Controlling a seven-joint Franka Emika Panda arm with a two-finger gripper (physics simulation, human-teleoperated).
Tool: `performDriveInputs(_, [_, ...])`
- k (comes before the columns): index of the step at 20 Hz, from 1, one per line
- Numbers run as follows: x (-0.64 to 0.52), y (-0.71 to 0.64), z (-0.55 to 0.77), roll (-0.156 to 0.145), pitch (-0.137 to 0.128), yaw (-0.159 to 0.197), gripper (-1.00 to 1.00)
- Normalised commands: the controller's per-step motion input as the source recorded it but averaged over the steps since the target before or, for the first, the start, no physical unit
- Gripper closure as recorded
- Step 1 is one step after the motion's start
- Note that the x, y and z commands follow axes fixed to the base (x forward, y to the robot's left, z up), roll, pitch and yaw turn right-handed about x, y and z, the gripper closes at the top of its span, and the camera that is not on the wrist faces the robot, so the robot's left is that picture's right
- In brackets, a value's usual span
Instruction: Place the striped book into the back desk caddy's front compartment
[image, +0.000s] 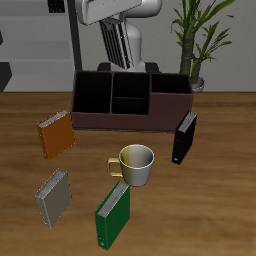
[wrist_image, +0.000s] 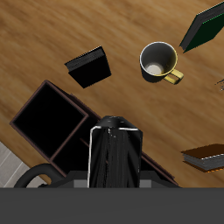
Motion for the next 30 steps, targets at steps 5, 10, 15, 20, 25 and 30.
performDriveInputs(5, [-0.17,0.00,0.13,-0.091,-0.043,0.156,1.00])
performDriveInputs(10, [-0.08,0.07,0.11,-0.061,-0.044,0.146,1.00])
performDriveInputs(15, [-0.08,0.13,0.05,-0.051,-0.014,0.156,1.00])
performDriveInputs(20, [-0.10,0.06,0.03,-0.049,-0.025,0.119,1.00])
performDriveInputs(25, [-0.03,0.18,0.05,-0.065,0.003,0.146,1.00])
performDriveInputs(30, [0.13,0.09,0.08,-0.085,-0.040,0.111,1.00])
